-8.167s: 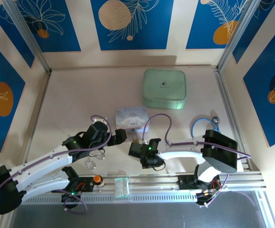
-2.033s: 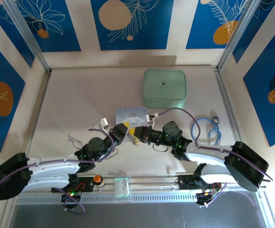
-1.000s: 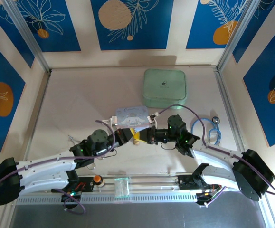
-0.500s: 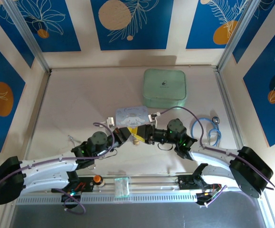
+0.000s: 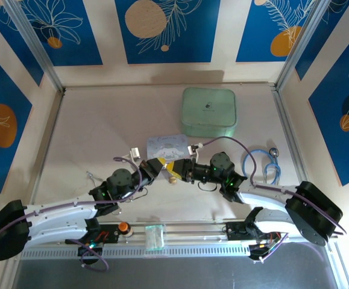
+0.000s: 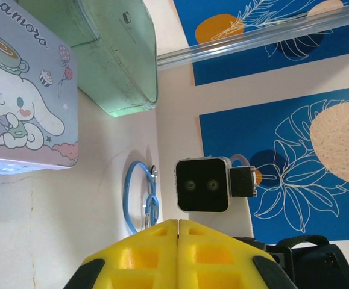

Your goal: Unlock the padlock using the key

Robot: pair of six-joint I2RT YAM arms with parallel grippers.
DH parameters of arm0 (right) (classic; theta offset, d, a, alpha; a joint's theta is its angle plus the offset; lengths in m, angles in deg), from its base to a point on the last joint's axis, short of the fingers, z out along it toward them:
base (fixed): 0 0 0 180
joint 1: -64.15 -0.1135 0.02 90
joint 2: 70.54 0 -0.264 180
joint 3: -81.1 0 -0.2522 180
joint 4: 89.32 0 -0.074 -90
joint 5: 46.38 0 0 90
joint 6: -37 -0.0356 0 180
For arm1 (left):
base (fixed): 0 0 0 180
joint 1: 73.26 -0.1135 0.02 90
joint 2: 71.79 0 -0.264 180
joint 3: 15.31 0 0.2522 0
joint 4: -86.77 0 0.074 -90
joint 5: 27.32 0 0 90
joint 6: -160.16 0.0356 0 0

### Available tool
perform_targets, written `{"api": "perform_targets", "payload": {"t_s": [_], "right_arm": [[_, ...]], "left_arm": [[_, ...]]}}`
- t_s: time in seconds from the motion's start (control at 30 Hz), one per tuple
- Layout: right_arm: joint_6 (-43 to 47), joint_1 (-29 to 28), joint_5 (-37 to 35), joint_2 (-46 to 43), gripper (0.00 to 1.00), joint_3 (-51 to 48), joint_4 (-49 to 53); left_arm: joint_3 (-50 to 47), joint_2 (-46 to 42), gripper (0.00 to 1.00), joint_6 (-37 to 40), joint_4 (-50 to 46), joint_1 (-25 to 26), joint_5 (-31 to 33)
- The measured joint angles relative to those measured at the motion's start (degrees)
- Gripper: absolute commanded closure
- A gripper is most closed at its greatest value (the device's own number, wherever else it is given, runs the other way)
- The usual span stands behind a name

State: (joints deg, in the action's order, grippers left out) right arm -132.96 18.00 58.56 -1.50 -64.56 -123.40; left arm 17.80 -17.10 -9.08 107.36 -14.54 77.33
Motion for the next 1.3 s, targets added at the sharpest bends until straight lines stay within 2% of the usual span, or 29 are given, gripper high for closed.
{"api": "perform_targets", "payload": {"t_s": [0.37,0.67,0.87,0.9,1.07,1.1,1.2,1.3], "right_arm": [[-1.07,-0.76,-0.61,1.84,0.83,0.0,-4.28],[-1.66,-0.76,-0.72,3.08,1.0,0.0,-6.16],[-2.05,-0.79,-1.07,3.32,1.0,-0.17,-6.84],[-2.05,-0.79,-1.07,3.32,1.0,-0.2,-6.91],[-2.08,-0.76,-1.09,3.15,1.0,-0.37,-6.38],[-1.99,-0.72,-1.11,2.91,1.0,-0.52,-6.01],[-1.9,-0.39,-1.27,1.46,1.0,-1.31,-4.2],[-1.51,0.52,-1.29,-0.57,1.0,-2.12,-1.11]], "left_arm": [[0.0,0.0,1.0,-0.02,0.22,0.0,0.02],[-0.02,0.0,1.0,-0.02,0.13,0.0,0.46],[-0.17,-0.02,1.0,-0.28,0.17,0.0,0.52],[-0.2,-0.04,0.95,-0.39,0.15,0.0,0.52],[-0.39,-1.18,0.29,-0.81,-1.09,0.0,1.16],[-0.5,-1.51,0.21,-0.66,-1.4,0.0,1.46],[-0.79,-3.61,0.12,-0.09,-3.72,0.0,2.86],[-0.74,-6.88,0.09,1.38,-9.31,0.0,4.96]]}}
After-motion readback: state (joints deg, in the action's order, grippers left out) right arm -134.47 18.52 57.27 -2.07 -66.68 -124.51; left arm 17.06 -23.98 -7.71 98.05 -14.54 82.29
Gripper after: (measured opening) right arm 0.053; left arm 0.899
